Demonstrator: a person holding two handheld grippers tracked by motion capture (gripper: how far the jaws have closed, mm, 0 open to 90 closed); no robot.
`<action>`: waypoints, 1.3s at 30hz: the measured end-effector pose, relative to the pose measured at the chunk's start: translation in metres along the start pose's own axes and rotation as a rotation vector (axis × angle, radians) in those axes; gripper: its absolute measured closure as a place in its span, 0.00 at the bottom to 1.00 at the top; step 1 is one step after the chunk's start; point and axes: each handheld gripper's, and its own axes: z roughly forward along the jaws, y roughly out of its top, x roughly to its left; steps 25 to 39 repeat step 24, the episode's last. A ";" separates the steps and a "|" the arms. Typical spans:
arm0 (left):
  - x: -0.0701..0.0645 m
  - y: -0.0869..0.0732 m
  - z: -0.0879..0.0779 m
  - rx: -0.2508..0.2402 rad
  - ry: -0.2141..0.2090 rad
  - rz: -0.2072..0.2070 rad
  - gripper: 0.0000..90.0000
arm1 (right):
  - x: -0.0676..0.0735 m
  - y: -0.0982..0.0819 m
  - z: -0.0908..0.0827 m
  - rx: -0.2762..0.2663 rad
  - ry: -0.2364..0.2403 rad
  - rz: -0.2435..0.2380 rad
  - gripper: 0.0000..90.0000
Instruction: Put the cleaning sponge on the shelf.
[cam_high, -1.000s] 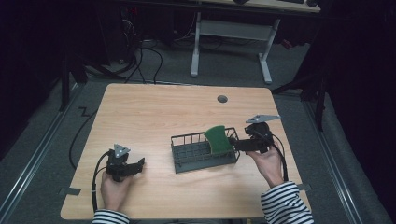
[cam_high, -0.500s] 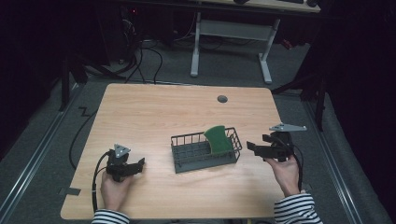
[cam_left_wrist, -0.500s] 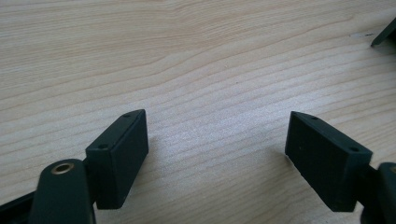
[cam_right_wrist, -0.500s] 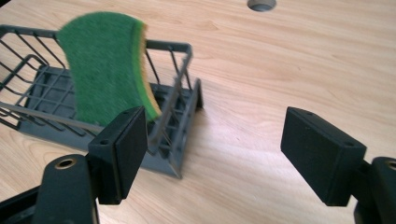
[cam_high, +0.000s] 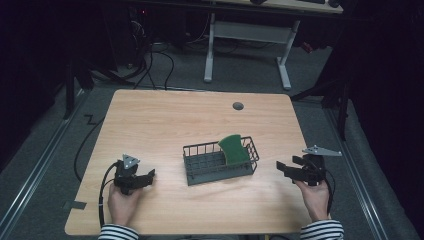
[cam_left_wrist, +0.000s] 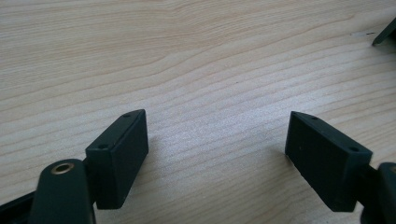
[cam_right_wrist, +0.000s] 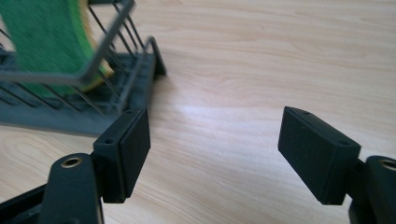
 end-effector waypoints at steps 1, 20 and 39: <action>0.000 0.000 0.000 0.000 0.000 0.000 0.24 | -0.002 -0.005 0.001 0.001 -0.010 -0.004 0.29; -0.001 0.000 0.000 0.003 0.009 0.007 0.24 | -0.013 -0.068 0.043 0.019 -0.225 -0.023 0.31; -0.001 0.000 0.000 0.003 0.004 0.004 0.24 | -0.014 -0.068 0.043 0.022 -0.221 -0.019 0.31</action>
